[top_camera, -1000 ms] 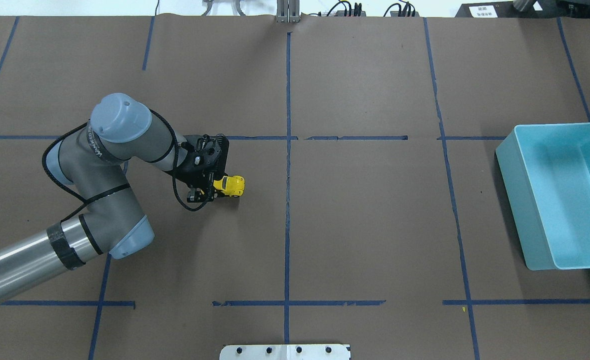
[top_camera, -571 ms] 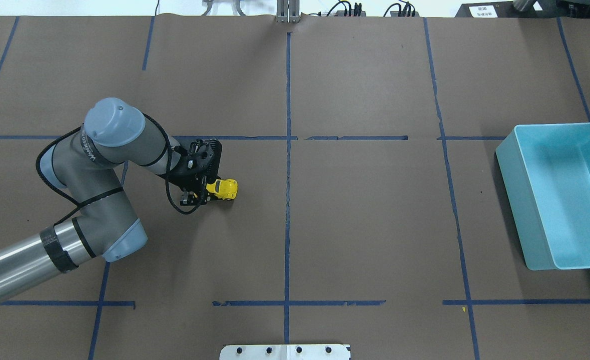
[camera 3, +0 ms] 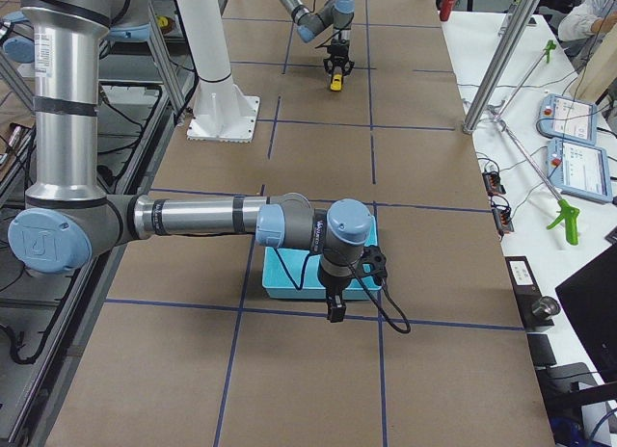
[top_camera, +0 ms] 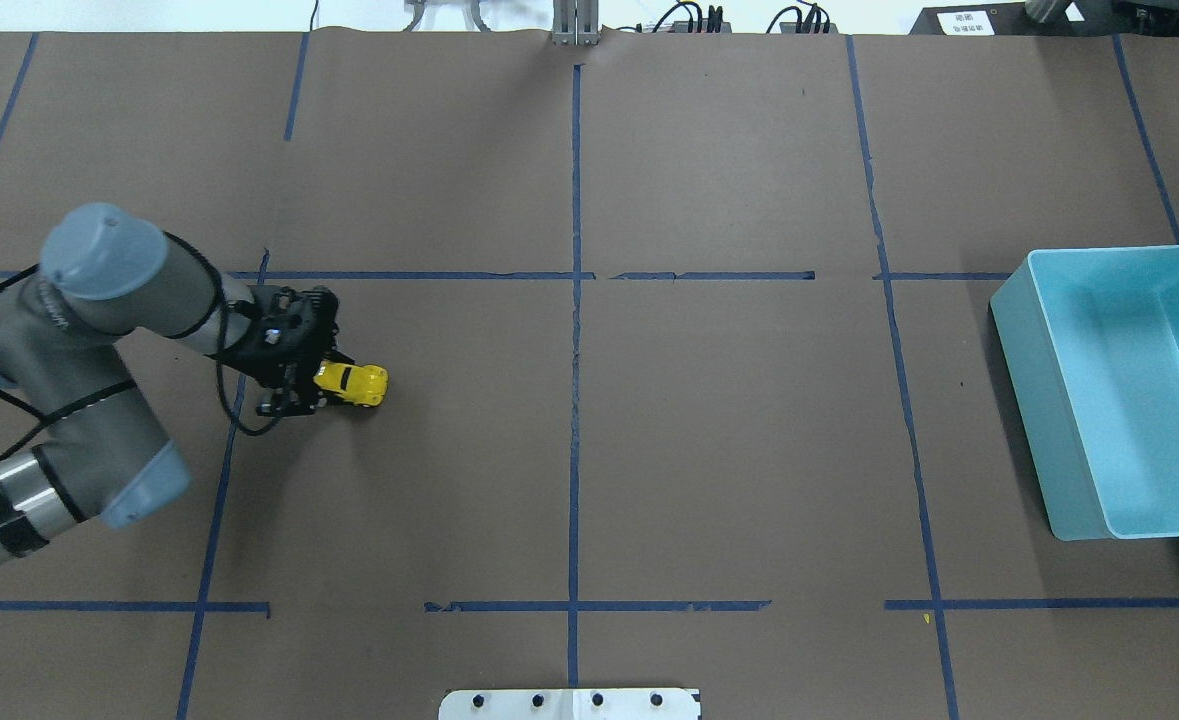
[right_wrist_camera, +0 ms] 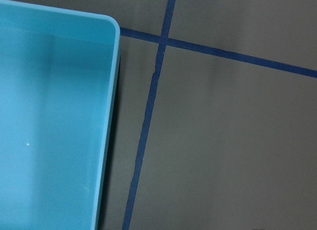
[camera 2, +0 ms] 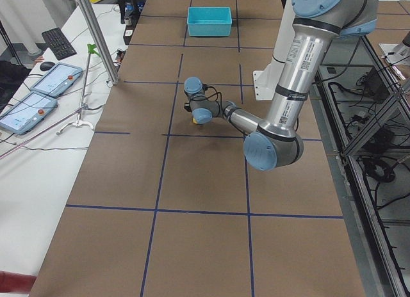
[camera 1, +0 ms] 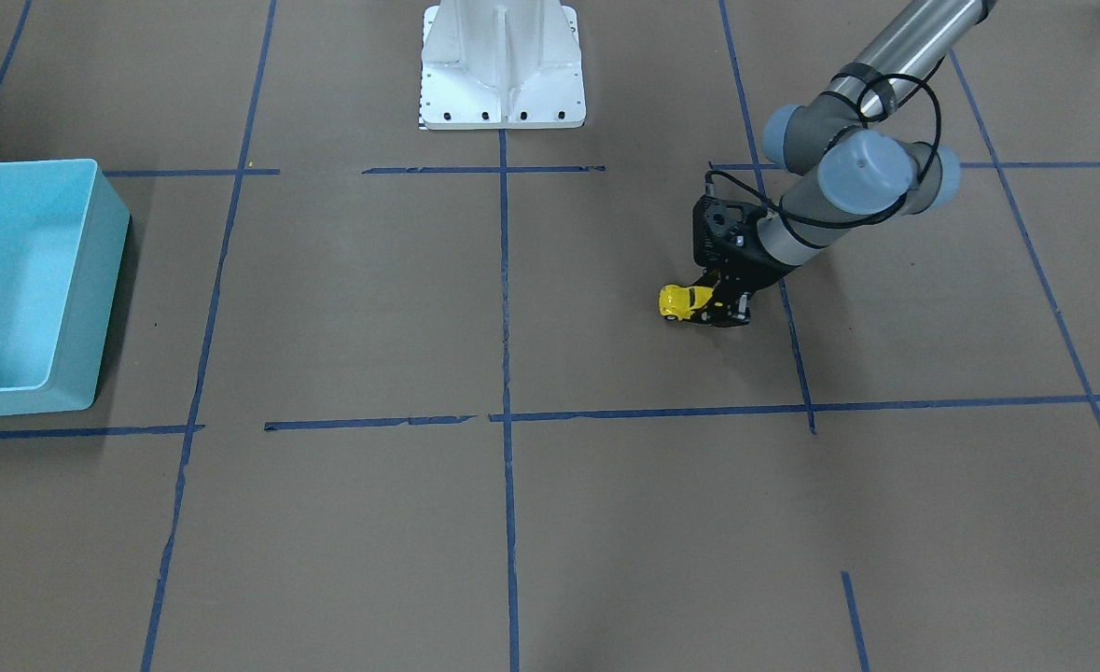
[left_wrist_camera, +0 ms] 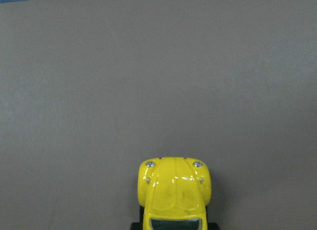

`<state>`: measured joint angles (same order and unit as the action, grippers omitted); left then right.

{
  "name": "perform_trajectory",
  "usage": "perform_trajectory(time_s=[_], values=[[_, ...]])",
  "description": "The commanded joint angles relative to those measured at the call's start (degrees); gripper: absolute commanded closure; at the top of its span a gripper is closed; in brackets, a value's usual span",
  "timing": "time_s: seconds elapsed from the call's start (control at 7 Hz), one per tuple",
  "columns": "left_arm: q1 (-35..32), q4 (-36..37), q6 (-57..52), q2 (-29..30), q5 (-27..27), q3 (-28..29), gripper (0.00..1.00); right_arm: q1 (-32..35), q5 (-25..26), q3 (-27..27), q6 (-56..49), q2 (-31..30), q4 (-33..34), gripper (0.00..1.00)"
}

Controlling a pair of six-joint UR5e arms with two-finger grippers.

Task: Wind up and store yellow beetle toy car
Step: 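Drag the yellow car backward along the table with the left gripper, then open the left gripper and lift it away, releasing the car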

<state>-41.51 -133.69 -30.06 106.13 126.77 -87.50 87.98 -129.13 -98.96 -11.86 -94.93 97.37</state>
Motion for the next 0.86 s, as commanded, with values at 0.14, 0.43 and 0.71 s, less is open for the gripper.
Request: perform_trajectory(time_s=[0.14,0.43,0.71], values=[[-5.58,-13.77,-2.90,-11.81,1.64,1.10,0.00,0.00,0.02,-0.01,0.00,-0.08,0.01,0.00],[-6.83,-13.79,-2.73,-11.82,3.66,1.54,0.00,0.00,0.02,-0.01,0.00,-0.08,0.01,0.00],[-7.09,-13.79,-2.73,-11.91,4.10,1.46,0.00,0.00,0.02,-0.01,0.00,-0.08,0.01,0.00]])
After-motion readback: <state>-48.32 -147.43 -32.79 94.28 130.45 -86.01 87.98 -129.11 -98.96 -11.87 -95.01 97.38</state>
